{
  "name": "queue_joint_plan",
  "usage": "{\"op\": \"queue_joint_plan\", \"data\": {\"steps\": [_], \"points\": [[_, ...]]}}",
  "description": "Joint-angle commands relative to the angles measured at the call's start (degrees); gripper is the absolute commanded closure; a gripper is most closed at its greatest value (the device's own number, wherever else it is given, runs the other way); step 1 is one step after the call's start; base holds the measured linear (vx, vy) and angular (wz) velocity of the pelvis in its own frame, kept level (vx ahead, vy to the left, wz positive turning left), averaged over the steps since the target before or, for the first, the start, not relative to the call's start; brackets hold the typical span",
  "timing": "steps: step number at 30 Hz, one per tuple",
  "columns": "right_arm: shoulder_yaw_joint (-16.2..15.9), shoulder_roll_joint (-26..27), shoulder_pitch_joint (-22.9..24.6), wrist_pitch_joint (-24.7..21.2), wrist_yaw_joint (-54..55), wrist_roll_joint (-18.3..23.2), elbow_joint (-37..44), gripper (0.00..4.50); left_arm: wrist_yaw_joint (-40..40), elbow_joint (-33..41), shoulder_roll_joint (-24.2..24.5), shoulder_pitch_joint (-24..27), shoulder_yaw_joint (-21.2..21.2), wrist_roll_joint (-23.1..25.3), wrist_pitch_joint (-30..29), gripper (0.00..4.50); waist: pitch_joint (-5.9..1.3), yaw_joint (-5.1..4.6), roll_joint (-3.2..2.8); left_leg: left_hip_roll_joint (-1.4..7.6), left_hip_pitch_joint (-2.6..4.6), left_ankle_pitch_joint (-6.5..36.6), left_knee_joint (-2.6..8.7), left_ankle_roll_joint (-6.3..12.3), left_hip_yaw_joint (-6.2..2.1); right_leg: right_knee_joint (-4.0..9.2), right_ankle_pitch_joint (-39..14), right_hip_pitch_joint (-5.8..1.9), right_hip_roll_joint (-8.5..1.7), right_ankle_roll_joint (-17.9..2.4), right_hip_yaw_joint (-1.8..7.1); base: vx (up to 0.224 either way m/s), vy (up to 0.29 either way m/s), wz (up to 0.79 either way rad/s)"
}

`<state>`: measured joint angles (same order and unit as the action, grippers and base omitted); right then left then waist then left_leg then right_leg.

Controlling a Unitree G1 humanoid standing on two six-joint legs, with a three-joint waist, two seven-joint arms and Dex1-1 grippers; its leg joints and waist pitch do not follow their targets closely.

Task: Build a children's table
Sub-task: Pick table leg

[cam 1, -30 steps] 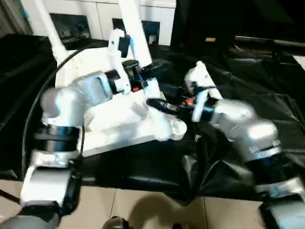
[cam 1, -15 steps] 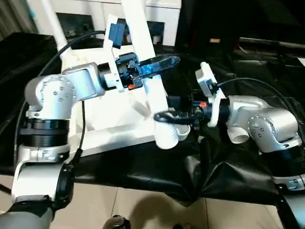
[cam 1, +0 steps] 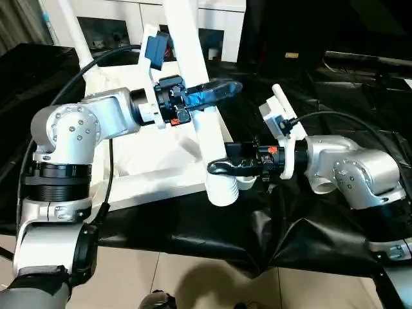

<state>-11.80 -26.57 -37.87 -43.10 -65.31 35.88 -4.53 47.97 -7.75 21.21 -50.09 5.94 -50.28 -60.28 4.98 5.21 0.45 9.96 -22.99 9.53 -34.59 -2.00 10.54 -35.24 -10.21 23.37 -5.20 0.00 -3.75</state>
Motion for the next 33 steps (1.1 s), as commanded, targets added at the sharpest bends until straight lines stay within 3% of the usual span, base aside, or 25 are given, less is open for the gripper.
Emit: {"op": "queue_joint_plan", "data": {"steps": [1, 6, 7, 10, 12, 13, 14, 15, 21, 22, 23, 27, 28, 33], "points": [[-2.11, -0.05, 1.46, -0.68, 1.85, -2.81, -0.7, 2.64, 1.36, 1.16, -0.69, -1.31, 1.55, -2.61, 0.04, 2.77, -4.84, 0.19, -0.01, 2.63, 1.64, 6.93, 3.71, 0.7, -0.87, 2.87, -4.78, -3.32, -3.11, -15.87, 2.42, 0.0, 0.0, 0.0], [-0.35, 2.26, 1.88, 2.14, 4.74, -3.52, -1.29, 2.64, -1.23, 1.18, -1.52, -0.61, 2.25, -1.63, 1.16, 2.77, -4.85, 0.14, -0.02, 2.69, 1.63, 7.16, 3.71, 0.39, -0.87, 2.87, -5.11, -3.3, -3.22, -15.78, 2.46, 0.0, 0.0, 0.0], [-0.02, 2.68, 2.05, 2.53, 5.25, -3.61, -1.24, 2.64, -2.13, 1.06, -1.82, -0.55, 2.53, -1.27, 1.46, 2.21, -4.85, 0.15, -0.05, 2.67, 1.66, 7.15, 3.72, 0.37, -0.89, 2.91, -5.13, -3.27, -3.18, -15.76, 2.43, 0.0, 0.0, 0.0], [1.56, 4.69, 2.76, 3.85, 8.47, -3.85, -0.93, 2.64, -4.02, 0.46, -2.87, -0.23, 3.39, -1.2, 1.5, 2.04, -4.93, 0.08, -0.04, 2.61, 1.64, 6.59, 3.7, 0.19, -0.86, 2.83, -4.17, -3.23, -3.08, -15.97, 2.38, 0.0, 0.0, 0.0], [2.38, 5.78, 3.14, 4.52, 10.37, -3.99, -0.88, 2.64, -6.97, 0.53, -3.86, 0.17, 3.35, 1.15, 4.0, 1.83, -4.94, 0.21, -0.47, 2.63, 1.67, 7.28, 3.72, 0.02, -0.97, 2.85, -4.65, -3.28, -3.17, -15.93, 2.37, 0.0, 0.0, 0.0], [2.93, 6.65, 3.53, 5.53, 12.26, -4.56, -0.81, 2.65, -10.19, 0.73, -4.61, 0.71, 2.38, 4.93, 7.51, 1.71, -4.85, 0.12, -0.36, 2.88, 1.7, 8.16, 3.85, -0.29, -1.03, 3.21, -5.01, -3.2, -3.2, -15.38, 2.44, 0.0, 0.0, 0.0], [2.98, 6.74, 3.58, 5.66, 12.47, -4.64, -0.79, 2.65, -10.53, 0.76, -4.68, 0.78, 2.24, 5.39, 7.94, 1.71, -4.91, 0.06, -0.22, 2.71, 1.66, 8.22, 3.82, -0.35, -1.02, 3.14, -5.05, -3.36, -3.16, -15.14, 2.39, 0.0, 0.0, 0.0], [3.58, 7.58, 3.94, 6.46, 14.42, -5.25, -0.77, 2.65, -12.79, 1.1, -5.09, 1.38, 1.1, 8.57, 10.62, 1.63, -4.98, 0.19, -0.46, 2.74, 1.63, 7.85, 3.86, -0.47, -1.09, 3.07, -4.87, -3.39, -3.17, -14.65, 2.42, 0.0, 0.0, 0.0], [5.15, 9.88, 3.82, 9.63, 20.59, -8.18, -2.35, 2.65, -20.07, 1.77, -6.6, 2.43, -0.81, 14.0, 11.48, 1.63, -5.16, -0.05, -0.54, 2.62, 1.64, 7.18, 3.77, -0.68, -1.04, 2.9, -3.02, -3.38, -3.02, -14.3, 2.4, 0.0, 0.0, 0.0], [5.27, 10.15, 3.67, 10.14, 21.27, -8.7, -2.77, 2.65, -21.17, 1.87, -6.79, 2.47, -1.07, 14.73, 11.36, 1.63, -5.18, 0.03, -0.87, 2.65, 1.66, 7.43, 3.77, -0.75, -1.1, 2.85, -3.16, -3.34, -3.08, -14.41, 2.37, 0.0, 0.0, 0.0], [5.38, 10.44, 3.49, 10.7, 22.2, -9.4, -3.21, 2.65, -22.48, 1.97, -7.04, 2.53, -1.31, 15.39, 11.5, 1.63, -5.15, -0.06, -0.67, 2.59, 1.61, 7.67, 3.76, -0.81, -1.09, 2.92, -3.09, -3.38, -2.98, -14.43, 2.34, 0.0, 0.0, 0.0], [5.79, 11.32, 3.12, 11.44, 24.58, -10.58, -3.92, 2.65, -24.87, 2.65, -8.73, 3.25, -1.03, 15.56, 12.0, 1.63, -5.11, -0.02, -0.81, 2.56, 1.63, 7.72, 3.77, -0.83, -1.1, 2.91, -2.77, -3.43, -2.98, -14.52, 2.36, 0.0, 0.0, 0.0], [5.79, 11.32, 3.12, 11.44, 24.58, -10.58, -3.92, 2.65, -24.87, 2.65, -8.73, 3.25, -1.03, 15.56, 12.0, 1.99, -5.1, -0.07, -0.74, 2.55, 1.61, 7.75, 3.76, -0.68, -1.04, 2.97, -2.59, -3.43, -2.95, -14.64, 2.38, 0.0, 0.0, 0.0], [5.96, 12.05, 2.61, 12.09, 25.77, -11.06, -4.64, 2.65, -25.48, 3.39, -9.39, 4.19, -1.43, 15.8, 10.94, 2.26, -5.0, -0.12, -0.7, 2.55, 1.6, 8.01, 3.76, -0.13, -1.04, 3.0, -2.74, -3.41, -2.91, -14.66, 2.37, 0.0, 0.0, 0.0]]}}
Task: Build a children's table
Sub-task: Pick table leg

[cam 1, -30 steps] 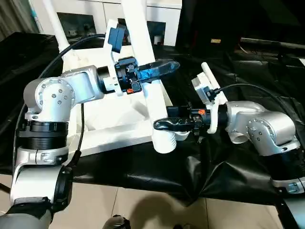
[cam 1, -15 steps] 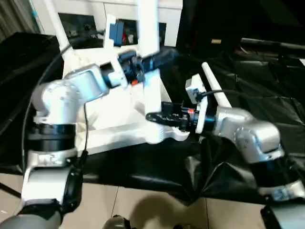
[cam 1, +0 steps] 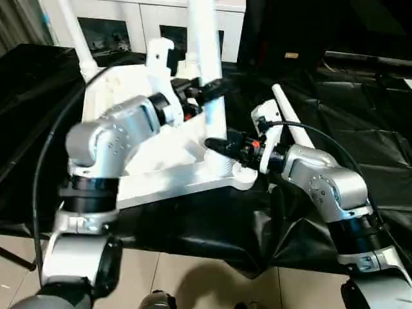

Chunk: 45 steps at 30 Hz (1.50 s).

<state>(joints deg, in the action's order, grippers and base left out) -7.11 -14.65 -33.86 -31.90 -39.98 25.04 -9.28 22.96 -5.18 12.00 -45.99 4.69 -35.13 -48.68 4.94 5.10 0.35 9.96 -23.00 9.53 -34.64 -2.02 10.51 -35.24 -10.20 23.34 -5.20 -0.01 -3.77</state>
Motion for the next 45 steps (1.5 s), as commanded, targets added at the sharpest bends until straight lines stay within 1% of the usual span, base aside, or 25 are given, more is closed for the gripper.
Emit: {"op": "queue_joint_plan", "data": {"steps": [1, 2, 6, 7, 8, 14, 15, 16, 17, 19, 20, 21, 24, 26, 28, 29, 30, 31, 32, 34, 36, 38, 39, 42, 45], "points": [[1.32, 0.23, -1.47, 0.91, 0.46, -0.26, 0.02, 2.65, -0.6, 0.79, -0.41, 0.1, 0.0, 0.55, -0.61, 2.42, -4.95, -0.01, -0.61, 2.54, 1.61, 8.03, 3.84, -0.13, -1.05, 3.02, -2.89, -3.41, -2.92, -14.62, 2.38, 0.0, 0.0, 0.0], [1.6, 0.67, -1.7, 0.85, 0.52, -0.2, -0.24, 2.65, -0.84, 0.74, -1.02, 0.13, 0.51, 0.17, -0.52, 2.43, -4.8, -0.1, -0.77, 2.54, 1.59, 8.53, 3.89, -0.18, -1.05, 3.11, -3.38, -3.3, -2.85, -14.57, 2.38, 0.0, 0.0, 0.0], [1.33, 0.65, -1.97, 1.07, -0.1, -0.6, -0.2, 2.65, 0.21, 0.28, -1.57, -0.18, 1.08, -1.0, -0.1, 2.64, -4.74, -0.15, -0.74, 2.55, 1.65, 9.45, 3.99, -0.46, -1.11, 3.25, -4.36, -3.31, -2.85, -14.22, 2.37, 0.0, 0.0, 0.0], [1.33, 0.6, -1.99, 1.08, -0.14, -0.69, -0.09, 2.65, 0.38, 0.31, -1.68, -0.25, 1.19, -1.22, -0.08, 2.64, -4.77, -0.12, -1.03, 2.56, 1.69, 9.43, 3.96, -0.56, -1.15, 3.2, -4.32, -3.29, -2.88, -14.23, 2.36, 0.0, 0.0, 0.0], [1.37, 0.57, -1.98, 1.07, -0.11, -0.69, -0.03, 2.65, 0.41, 0.38, -1.74, -0.26, 1.22, -1.3, -0.1, 2.64, -4.77, -0.15, -0.89, 2.57, 1.69, 9.31, 3.97, -0.51, -1.13, 3.22, -3.95, -3.3, -2.85, -14.27, 2.37, 0.0, 0.0, 0.0], [1.72, 0.19, -2.17, 0.16, -1.72, 0.75, 0.45, 2.65, 2.35, 0.82, -1.78, -0.67, 2.03, -2.99, 0.06, 2.65, -4.8, -0.14, -0.89, 2.55, 1.69, 9.36, 3.96, -0.16, -1.08, 3.13, -3.04, -3.33, -2.86, -14.81, 2.36, 0.0, 0.0, 0.0], [2.19, 0.37, -2.22, -0.49, -2.05, 1.49, 0.5, 2.3, 2.42, 0.81, -1.8, -0.77, 2.21, -3.08, 0.03, 2.66, -4.72, -0.15, -0.94, 2.58, 1.71, 9.82, 4.01, -0.18, -1.09, 3.24, -3.79, -3.27, -2.86, -14.76, 2.36, 0.0, 0.0, 0.0], [3.96, 0.87, -2.67, -1.86, -1.43, 3.09, 0.28, 1.95, 3.84, 0.87, -1.29, -0.83, 1.8, -3.06, 0.12, 2.66, -4.75, -0.14, -0.69, 2.59, 1.7, 9.68, 4.01, -0.08, -1.12, 3.2, -4.12, -3.35, -2.9, -14.73, 2.38, 0.0, 0.0, 0.0], [5.08, 0.63, -3.07, -3.49, -2.03, 4.68, 0.3, 1.95, 5.11, 1.03, -0.65, -0.83, 1.22, -3.04, -0.18, 2.66, -4.73, -0.12, -0.8, 2.59, 1.72, 9.73, 4.04, 0.01, -1.09, 3.27, -4.34, -3.29, -2.92, -14.73, 2.41, 0.0, 0.0, 0.0], [5.32, -0.81, -3.4, -5.89, -4.66, 6.43, 0.77, 1.93, 8.71, 2.17, 0.51, -0.35, -0.16, -4.03, -1.28, 2.66, -4.72, -0.06, -0.86, 2.57, 1.83, 9.61, 4.05, 0.27, -1.07, 3.25, -4.63, -3.26, -2.87, -14.93, 2.38, 0.0, 0.0, 0.0], [5.02, -1.76, -3.54, -7.41, -6.19, 7.11, 0.86, 1.74, 9.86, 2.72, 0.75, -0.18, -0.54, -4.66, -1.95, 2.66, -4.79, 0.03, -0.94, 2.62, 1.89, 9.32, 4.0, 0.24, -1.09, 3.11, -4.18, -3.2, -2.83, -15.03, 2.36, 0.0, 0.0, 0.0], [5.02, -1.76, -3.54, -7.41, -6.19, 7.11, 0.86, 1.59, 9.86, 2.72, 0.75, -0.18, -0.54, -4.66, -1.95, 2.66, -4.7, 0.05, -0.89, 2.66, 1.81, 8.96, 4.02, 0.32, -1.08, 3.01, -3.27, -3.24, -2.82, -15.31, 2.35, 0.0, 0.0, 0.0], [5.05, -5.57, -5.68, -13.04, -10.2, 8.95, -0.74, 1.43, 15.78, 4.53, 2.85, 0.31, -2.73, -6.92, -4.47, 2.66, -4.63, 0.06, -0.72, 2.54, 1.73, 8.67, 3.99, 0.6, -1.01, 3.05, -3.52, -3.41, -2.86, -15.62, 2.36, 0.0, 0.0, 0.0], [4.97, -6.63, -6.24, -13.98, -12.38, 9.77, -0.67, 1.35, 17.28, 4.83, 3.43, 0.43, -3.34, -7.06, -4.3, 2.66, -4.56, 0.07, -0.61, 2.54, 1.64, 8.71, 3.95, 0.69, -0.97, 3.13, -4.27, -3.41, -2.99, -15.45, 2.42, 0.0, 0.0, 0.0], [2.99, -9.25, -6.3, -14.73, -17.85, 10.18, 0.92, 1.35, 18.4, 4.63, 3.68, 0.21, -2.94, -8.04, -4.79, 2.66, -4.48, 0.2, -0.5, 2.6, 1.69, 9.19, 3.91, 0.57, -0.91, 3.33, -5.66, -3.4, -3.09, -15.21, 2.45, 0.0, 0.0, 0.0], [2.09, -10.1, -6.31, -15.02, -19.04, 10.06, 1.31, 1.35, 19.53, 4.56, 4.11, 0.11, -3.15, -8.03, -4.53, 2.66, -4.41, 0.09, -0.22, 2.64, 1.59, 8.99, 3.98, 0.6, -0.89, 3.36, -5.78, -3.39, -3.05, -15.09, 2.48, 0.0, 0.0, 0.0], [2.09, -10.1, -6.31, -15.02, -19.04, 10.06, 1.31, 1.35, 19.53, 4.56, 4.11, 0.11, -3.15, -8.03, -4.53, 2.66, -4.45, 0.13, -0.38, 2.65, 1.65, 8.91, 3.96, 0.52, -0.94, 3.34, -6.34, -3.33, -3.08, -14.96, 2.46, 0.0, 0.0, 0.0], [1.47, -10.62, -6.33, -15.22, -19.64, 9.92, 1.51, 1.35, 20.31, 4.48, 4.49, 0.02, -3.37, -7.99, -4.48, 2.66, -4.44, 0.1, -0.28, 2.64, 1.67, 8.92, 3.96, 0.47, -0.95, 3.37, -6.79, -3.28, -3.09, -14.9, 2.46, 0.0, 0.0, 0.0], [0.63, -11.13, -6.61, -16.04, -20.04, 9.79, 1.35, 1.35, 21.38, 4.32, 5.11, -0.15, -3.71, -7.66, -4.49, 2.66, -4.35, 0.01, 0.18, 2.62, 1.63, 8.81, 3.99, 0.64, -0.85, 3.5, -7.0, -3.25, -3.04, -14.82, 2.49, 0.0, 0.0, 0.0], [-0.38, -11.56, -6.7, -16.36, -21.02, 9.52, 1.39, 1.35, 22.51, 4.67, 5.7, 0.0, -4.13, -7.67, -4.55, 2.66, -4.34, 0.0, -0.15, 2.68, 1.68, 8.7, 3.96, 0.53, -0.93, 3.44, -7.69, -3.15, -3.12, -14.75, 2.49, 0.0, 0.0, 0.0], [-0.97, -11.85, -6.74, -16.73, -21.87, 9.57, 1.61, 1.35, 23.0, 4.83, 6.02, 0.1, -4.37, -7.74, -4.5, 2.66, -4.32, -0.06, 0.01, 2.65, 1.66, 8.71, 3.99, 0.56, -0.88, 3.49, -8.06, -3.15, -3.1, -14.7, 2.51, 0.0, 0.0, 0.0], [-2.05, -12.48, -6.58, -16.8, -23.47, 9.37, 2.43, 1.35, 23.41, 4.83, 6.37, 0.08, -4.71, -7.46, -4.27, 2.66, -4.34, 0.04, -0.12, 2.76, 1.64, 8.34, 4.0, 0.47, -0.95, 3.36, -7.67, -3.16, -3.12, -14.81, 2.5, 0.0, 0.0, 0.0], [-2.67, -12.79, -6.43, -15.88, -24.39, 8.8, 2.84, 1.35, 23.47, 4.77, 6.55, 0.03, -4.91, -7.12, -4.08, 2.66, -4.36, 0.01, 0.07, 2.77, 1.68, 8.46, 4.01, 0.51, -0.92, 3.37, -7.46, -3.14, -3.07, -14.81, 2.49, 0.0, 0.0, 0.0], [-3.76, -13.22, -6.19, -12.79, -26.31, 7.51, 3.08, 1.35, 23.83, 4.5, 6.89, -0.13, -5.25, -6.64, -3.75, 2.66, -4.4, 0.07, 0.02, 2.78, 1.66, 8.13, 3.96, 0.64, -0.88, 3.23, -6.71, -3.1, -3.11, -14.75, 2.52, 0.0, 0.0, 0.0], [-3.41, -12.58, -6.38, -12.32, -25.98, 7.68, 2.5, 1.35, 24.22, 4.23, 6.98, -0.32, -5.38, -6.44, -3.37, 2.66, -4.33, 0.05, -0.09, 2.75, 1.64, 8.27, 3.96, 0.75, -0.91, 3.35, -7.49, -3.08, -3.19, -14.93, 2.54, 0.0, 0.0, 0.0]]}}
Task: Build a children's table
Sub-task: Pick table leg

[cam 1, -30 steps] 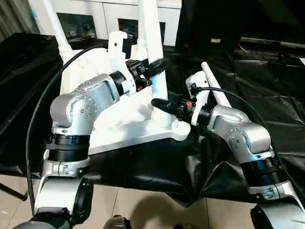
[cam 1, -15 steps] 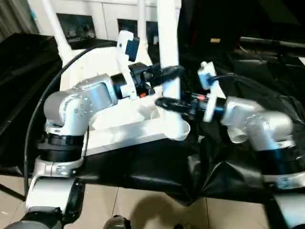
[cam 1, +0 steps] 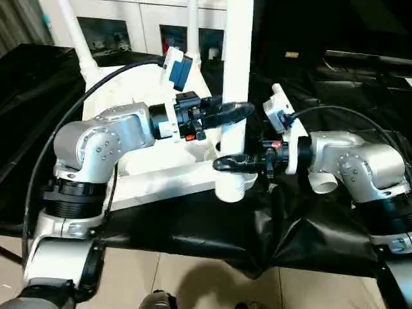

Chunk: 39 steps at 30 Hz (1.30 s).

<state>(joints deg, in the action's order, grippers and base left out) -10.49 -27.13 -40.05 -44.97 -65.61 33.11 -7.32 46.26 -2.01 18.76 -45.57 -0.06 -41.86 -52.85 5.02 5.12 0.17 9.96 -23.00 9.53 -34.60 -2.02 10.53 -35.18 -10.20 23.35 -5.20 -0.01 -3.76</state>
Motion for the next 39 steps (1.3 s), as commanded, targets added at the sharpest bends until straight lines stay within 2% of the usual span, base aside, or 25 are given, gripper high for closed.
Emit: {"op": "queue_joint_plan", "data": {"steps": [1, 6, 7, 11, 12, 15, 19, 28, 29, 31, 33, 34, 36, 37, 38, 39], "points": [[0.05, 0.1, -0.26, 0.76, -0.18, -0.26, 0.4, 1.35, 1.01, 1.02, 0.17, -0.81, -0.55, 0.18, 0.79, 2.66, -4.39, 0.02, 0.17, 2.72, 1.64, 8.52, 3.94, 0.68, -0.9, 3.35, -7.97, -3.1, -3.17, -14.9, 2.51, 0.0, 0.0, 0.0], [0.35, 0.53, -0.19, 0.48, 0.01, 0.11, 0.23, 1.35, 1.66, 0.88, 0.28, -0.9, -0.75, 0.51, 1.19, 2.66, -4.42, -0.02, 0.08, 2.78, 1.68, 9.03, 4.0, 0.38, -0.96, 3.35, -8.34, -3.08, -3.13, -14.84, 2.49, 0.0, 0.0, 0.0], [0.35, 0.5, -0.15, 0.45, -0.02, 0.12, 0.2, 1.64, 1.63, 0.82, 0.3, -0.9, -0.78, 0.6, 1.3, 2.66, -4.44, 0.0, 0.03, 2.78, 1.71, 8.99, 4.0, 0.36, -0.96, 3.34, -8.11, -3.05, -3.11, -14.86, 2.5, 0.0, 0.0, 0.0], [0.61, 0.62, 0.44, 0.36, -0.61, 0.05, 0.02, 1.84, 1.89, 0.87, 0.48, -0.78, -0.75, 0.45, 1.63, 2.66, -4.46, -0.01, 0.06, 2.75, 1.63, 8.54, 3.98, 0.51, -0.95, 3.26, -7.33, -3.11, -3.11, -15.06, 2.51, 0.0, 0.0, 0.0], [0.64, 0.66, 0.58, 0.38, -0.7, 0.13, -0.09, 2.08, 1.86, 0.77, 0.5, -0.85, -0.8, 0.82, 1.98, 2.66, -4.46, 0.0, 0.04, 2.76, 1.69, 8.78, 3.97, 0.51, -0.93, 3.3, -7.54, -3.08, -3.11, -15.05, 2.5, 0.0, 0.0, 0.0], [0.71, 0.78, 0.63, 0.52, -0.62, 0.19, -0.36, 2.2, 2.05, 0.59, 0.58, -0.89, -0.96, 1.35, 2.38, 2.66, -4.47, 0.01, 0.0, 2.77, 1.69, 8.89, 3.98, 0.49, -0.95, 3.34, -7.86, -3.11, -3.16, -15.07, 2.51, 0.0, 0.0, 0.0], [0.73, 0.81, 0.7, 0.3, -0.53, 0.1, -0.44, 2.59, 2.26, 0.79, 0.7, -0.84, -0.74, 1.07, 2.24, 2.67, -4.49, 0.0, 0.04, 2.76, 1.67, 8.83, 3.96, 0.43, -0.93, 3.29, -7.66, -3.13, -3.15, -15.09, 2.52, 0.0, 0.0, 0.0], [1.3, 1.53, 0.93, 0.68, 1.01, -0.23, -1.09, 2.66, 0.69, 0.89, 0.21, -0.65, 0.56, 1.52, 3.45, 2.67, -4.54, 0.0, 0.01, 2.78, 1.66, 8.59, 3.94, 0.45, -0.95, 3.23, -7.08, -3.1, -3.12, -15.24, 2.49, 0.0, 0.0, 0.0], [1.45, 1.69, 0.95, 0.72, 1.27, -0.21, -1.17, 2.66, -0.93, 0.44, -0.31, -0.87, 1.4, 1.27, 2.68, 2.67, -4.62, 0.03, -0.12, 2.77, 1.67, 8.57, 3.93, 0.44, -0.98, 3.17, -6.93, -3.15, -3.12, -15.31, 2.47, 0.0, 0.0, 0.0], [2.5, 2.61, 1.19, 1.21, 2.81, -0.02, -1.37, 2.66, -4.86, -1.04, -2.79, -1.26, 6.09, -2.41, 0.44, 1.97, -4.68, 0.03, -0.06, 2.72, 1.65, 8.28, 3.76, 0.32, -0.8, 3.01, -5.5, -3.2, -3.16, -16.11, 2.51, 0.0, 0.0, 0.0], [3.26, 3.21, 1.43, 1.84, 3.72, 0.11, -1.37, 2.67, -5.01, -0.86, -3.47, -0.83, 7.05, -3.43, 0.76, 1.87, -4.76, 0.15, 0.05, 2.69, 1.57, 8.25, 3.78, 0.4, -0.94, 3.11, -5.93, -3.31, -3.22, -16.3, 2.37, 0.0, 0.0, 0.0], [4.87, 4.24, 1.45, 2.18, 5.48, 0.73, -1.51, 2.67, -6.16, -0.66, -5.26, -0.28, 8.2, -2.45, 5.81, 1.87, -4.69, 0.1, 0.17, 2.68, 1.43, 8.36, 3.84, 0.69, -0.97, 3.29, -6.39, -3.37, -3.22, -15.89, 2.43, 0.0, 0.0, 0.0], [6.4, 5.23, 1.63, 3.02, 6.83, 1.36, -1.39, 2.67, -8.24, -1.08, -7.62, 0.22, 10.26, -2.42, 10.12, 1.68, -4.86, 0.14, 0.33, 2.78, 1.45, 8.02, 3.75, 0.76, -0.97, 3.39, -6.1, -3.44, -3.39, -15.75, 2.43, 0.0, 0.0, 0.0], [7.85, 6.11, 1.79, 3.53, 8.68, 1.74, -1.21, 2.67, -8.87, -0.97, -9.12, 0.97, 11.49, -2.24, 13.99, 1.65, -4.85, 0.15, 0.63, 2.81, 1.42, 7.58, 3.78, 1.07, -0.94, 3.32, -5.75, -3.45, -3.34, -15.56, 2.44, 0.0, 0.0, 0.0], [8.06, 6.22, 1.87, 3.58, 8.85, 1.87, -1.08, 2.67, -9.01, -0.85, -9.4, 1.17, 11.82, -2.62, 14.14, 1.65, -4.86, 0.16, 0.57, 2.77, 1.38, 7.24, 3.78, 1.29, -0.96, 3.3, -5.64, -3.47, -3.34, -15.42, 2.44, 0.0, 0.0, 0.0], [9.38, 7.0, 2.33, 4.08, 9.9, 2.52, -0.27, 2.67, -10.22, -0.27, -11.14, 2.24, 14.09, -5.29, 14.77, 1.65, -4.88, 0.15, 0.63, 2.8, 1.45, 6.98, 3.73, 1.57, -0.88, 3.17, -5.59, -3.39, -3.32, -15.23, 2.46, 0.0, 0.0, 0.0]]}}
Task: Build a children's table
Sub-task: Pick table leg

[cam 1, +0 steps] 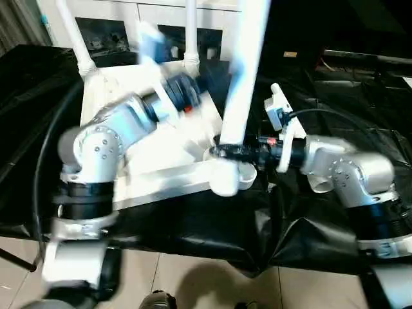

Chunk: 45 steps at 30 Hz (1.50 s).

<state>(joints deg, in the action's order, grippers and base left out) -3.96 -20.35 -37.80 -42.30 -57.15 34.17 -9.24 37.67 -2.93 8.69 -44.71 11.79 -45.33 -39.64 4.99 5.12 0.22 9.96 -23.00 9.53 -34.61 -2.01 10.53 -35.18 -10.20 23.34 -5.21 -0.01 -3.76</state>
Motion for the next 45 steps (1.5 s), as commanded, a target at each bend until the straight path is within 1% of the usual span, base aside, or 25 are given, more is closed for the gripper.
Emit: {"op": "queue_joint_plan", "data": {"steps": [1, 5, 8, 10, 11, 12, 14, 15, 17, 18, 20, 23, 24, 25, 26, 27, 30, 32, 33, 35, 36, 41, 42, 44, 45], "points": [[3.99, 0.88, 0.78, 1.82, 4.01, 1.05, 2.47, 2.67, -4.14, 1.74, -2.22, 2.55, 4.08, -3.06, 1.94, 1.65, -4.69, 0.1, 0.9, 2.78, 1.4, 6.96, 3.77, 1.74, -0.74, 3.3, -5.64, -3.28, -3.27, -15.31, 2.48, 0.0, 0.0, 0.0], [4.63, 1.74, 2.16, 3.73, 8.05, -1.41, 3.9, 2.67, -7.51, 3.98, -1.85, 4.71, 4.66, 0.65, 3.24, 1.65, -4.5, 0.08, 1.04, 2.97, 1.38, 6.54, 3.98, 2.1, -0.88, 3.49, -7.1, -3.09, -3.19, -13.56, 2.48, 0.0, 0.0, 0.0], [3.62, 3.45, 5.37, 4.09, 21.07, -9.69, 7.47, 2.67, -13.08, 7.67, 3.81, 11.38, 0.64, 15.07, 8.38, 1.65, -4.09, -0.3, 1.08, 3.16, 1.46, 7.36, 4.56, 0.32, -1.17, 3.86, -10.8, -2.72, -2.95, -10.21, 2.48, 0.0, 0.0, 0.0], [3.06, 4.82, 8.38, 6.57, 24.76, -12.5, 10.57, 2.67, -15.72, 9.81, 4.86, 15.96, 0.16, 19.26, 9.86, 1.65, -3.96, -0.45, 0.97, 3.17, 1.83, 9.29, 4.77, -1.5, -1.03, 4.08, -13.41, -2.38, -3.02, -7.57, 2.73, 0.0, 0.0, 0.0], [3.15, 5.81, 9.98, 8.7, 25.76, -13.19, 12.23, 2.67, -16.73, 10.88, 4.68, 18.19, 0.79, 19.6, 9.61, 1.65, -3.96, -0.47, 1.03, 3.06, 1.82, 9.67, 4.78, -1.72, -0.97, 4.15, -13.6, -2.38, -3.0, -7.51, 2.72, 0.0, 0.0, 0.0], [2.07, 6.24, 12.12, 12.25, 29.23, -17.41, 14.82, 2.67, -18.08, 13.71, 4.72, 22.33, 0.69, 21.65, 10.07, 1.65, -4.06, -0.35, 0.86, 3.13, 1.83, 9.71, 4.78, -2.01, -1.01, 4.01, -13.05, -2.35, -3.08, -7.63, 2.74, 0.0, 0.0, 0.0], [1.51, 7.26, 15.18, 13.79, 34.75, -21.67, 18.06, 2.67, -20.19, 17.8, 3.92, 28.01, 1.25, 22.9, 10.36, 1.65, -4.29, -0.3, 0.5, 3.21, 1.64, 7.4, 4.75, -2.35, -1.1, 3.45, -7.51, -2.29, -2.76, -8.1, 2.62, 0.0, 0.0, 0.0], [2.15, 8.89, 17.83, 16.0, 35.81, -21.58, 19.82, 2.67, -21.37, 19.88, 4.23, 31.02, 0.62, 24.91, 11.47, 1.65, -4.58, -0.17, -0.48, 3.09, 1.8, 7.42, 4.7, -2.25, -1.17, 3.22, -5.59, -2.28, -2.58, -8.66, 2.59, 0.0, 0.0, 0.0], [2.56, 9.82, 19.38, 16.17, 36.47, -20.9, 20.9, 2.67, -22.32, 20.72, 4.1, 32.39, 0.34, 25.49, 11.51, 1.65, -4.14, -0.23, 0.16, 2.98, 1.92, 11.92, 5.07, -2.25, -1.01, 3.96, -8.65, -2.15, -2.46, -8.48, 2.66, 0.0, 0.0, 0.0], [2.87, 10.54, 20.59, 16.3, 36.98, -20.37, 21.73, 2.67, -23.06, 21.38, 4.0, 33.46, 0.12, 25.94, 11.54, 1.65, -3.87, -0.13, -0.45, 3.19, 2.12, 15.63, 5.37, -2.89, -1.09, 4.53, -11.74, -1.93, -2.54, -8.0, 2.78, 0.0, 0.0, 0.0], [3.61, 13.13, 29.4, 16.55, 40.37, -19.76, 27.11, 2.67, -23.81, 21.63, 4.31, 39.65, -6.38, 31.47, 15.62, 1.65, -3.58, -0.2, -2.38, 3.26, 2.42, 21.22, 5.74, -4.06, -1.66, 5.03, -15.44, -1.65, -2.55, -6.58, 2.69, 0.0, 0.0, 0.0], [3.14, 13.05, 33.09, 18.54, 40.32, -20.83, 27.72, 2.67, -24.86, 19.62, 0.78, 41.37, -7.52, 32.05, 18.48, 1.65, -3.66, -0.95, -1.07, 2.96, 2.26, 23.39, 5.92, -3.79, -1.58, 5.75, -19.16, -2.0, -2.42, -4.78, 3.01, 0.0, 0.0, 0.0], [3.23, 13.15, 33.37, 18.54, 40.62, -21.02, 27.82, 2.67, -25.38, 19.66, 0.26, 41.41, -7.5, 32.06, 18.12, 1.65, -3.67, -1.09, -1.5, 2.8, 2.06, 23.16, 5.88, -3.48, -1.69, 5.77, -21.71, -1.95, -2.57, -4.5, 3.16, 0.0, 0.0, 0.0], [4.13, 13.61, 33.71, 18.97, 40.95, -20.63, 27.46, 2.67, -25.09, 20.13, -0.47, 41.34, -8.3, 31.79, 17.94, 1.65, -3.15, -1.34, -1.37, 2.71, 1.66, 23.81, 6.15, -3.25, -1.85, 6.17, -25.03, -1.81, -2.69, -3.57, 3.12, 0.0, 0.0, 0.0], [4.37, 13.92, 33.54, 19.62, 41.25, -20.66, 26.59, 2.67, -24.89, 20.07, 0.17, 41.03, -9.31, 32.88, 18.1, 1.65, -3.13, -1.52, -1.02, 2.69, 1.81, 24.36, 6.11, -3.19, -1.8, 6.51, -26.77, -1.59, -2.73, -3.05, 3.13, 0.0, 0.0, 0.0], [4.34, 14.04, 33.41, 19.78, 41.46, -20.84, 26.29, 2.67, -24.9, 19.97, 0.34, 40.85, -9.41, 33.16, 18.26, 1.65, -3.02, -1.9, -1.33, 2.54, 2.13, 25.76, 6.01, -3.3, -1.94, 6.9, -29.38, -1.18, -2.75, -2.17, 3.11, 0.0, 0.0, 0.0], [2.32, 14.0, 31.04, 21.49, 41.99, -22.99, 23.76, 2.67, -24.2, 18.46, 1.76, 38.53, -9.79, 35.12, 20.66, 1.65, -2.96, -3.41, -0.61, 2.35, 1.71, 26.49, 6.0, -3.53, -2.45, 7.31, -32.05, -1.38, -2.59, -0.79, 2.64, 0.0, 0.0, 0.0], [1.3, 13.41, 30.49, 20.75, 40.63, -22.76, 25.0, 2.67, -24.34, 17.39, 1.98, 38.3, -9.79, 35.34, 21.13, 1.65, -3.03, -3.88, -0.5, 2.3, 1.44, 25.83, 5.95, -3.4, -2.53, 7.08, -31.36, -1.62, -2.6, -0.68, 2.59, 0.0, 0.0, 0.0], [1.4, 13.23, 30.24, 19.95, 40.28, -22.34, 26.36, 2.67, -24.77, 16.96, 1.56, 38.69, -9.56, 35.0, 21.55, 1.65, -3.06, -4.17, -0.01, 2.33, 1.52, 25.75, 5.85, -3.09, -2.39, 7.21, -31.53, -1.45, -2.58, -0.78, 2.62, 0.0, 0.0, 0.0], [2.32, 13.45, 30.22, 19.28, 40.18, -20.81, 28.0, 2.67, -25.16, 17.17, 1.14, 39.68, -9.54, 35.41, 22.67, 1.65, -3.32, -4.09, -0.13, 2.45, 1.83, 24.38, 5.63, -2.68, -2.23, 7.04, -30.61, -1.18, -2.74, -1.45, 2.91, 0.0, 0.0, 0.0], [2.51, 13.28, 30.73, 19.6, 40.07, -20.47, 28.45, 2.67, -25.25, 17.56, 0.91, 40.38, -9.69, 35.96, 23.35, 1.65, -3.76, -4.24, 0.35, 2.62, 1.57, 22.83, 5.63, -2.36, -2.23, 6.71, -28.19, -1.58, -2.7, -2.05, 2.91, 0.0, 0.0, 0.0], [3.51, 12.78, 33.33, 19.92, 39.7, -19.46, 29.5, 2.67, -25.27, 19.46, 0.23, 42.7, -9.98, 35.15, 23.34, 1.65, -4.37, -3.86, 0.23, 2.96, 1.7, 19.85, 5.63, -1.88, -1.75, 5.76, -17.22, -1.7, -2.29, -5.08, 3.17, 0.0, 0.0, 0.0], [4.21, 13.11, 33.95, 18.26, 40.65, -18.92, 29.39, 2.67, -25.06, 19.69, 0.09, 42.88, -10.21, 34.92, 23.98, 1.65, -4.64, -3.59, 0.47, 2.55, 1.7, 19.09, 5.22, -0.49, -1.19, 5.75, -15.86, -1.81, -2.83, -5.94, 3.55, 0.0, 0.0, 0.0], [4.5, 13.31, 34.53, 18.25, 41.28, -19.48, 28.86, 2.67, -24.77, 19.9, 0.09, 42.92, -10.73, 35.06, 24.6, 1.65, -5.09, -2.5, 0.9, 1.82, 0.53, 14.47, 3.95, 4.87, -0.55, 6.3, -14.67, -3.17, -5.55, -7.64, 5.0, 0.0, 0.0, 0.0], [4.49, 13.32, 34.55, 18.29, 41.27, -19.49, 28.84, 2.67, -24.76, 19.9, 0.09, 42.92, -10.75, 35.09, 24.64, 1.65, -5.42, -1.62, 1.51, 1.53, 2.76, 16.11, 0.27, 2.69, 1.3, 7.61, -19.22, -1.39, -5.28, -6.92, 9.98, 0.0, 0.0, 0.0]]}}
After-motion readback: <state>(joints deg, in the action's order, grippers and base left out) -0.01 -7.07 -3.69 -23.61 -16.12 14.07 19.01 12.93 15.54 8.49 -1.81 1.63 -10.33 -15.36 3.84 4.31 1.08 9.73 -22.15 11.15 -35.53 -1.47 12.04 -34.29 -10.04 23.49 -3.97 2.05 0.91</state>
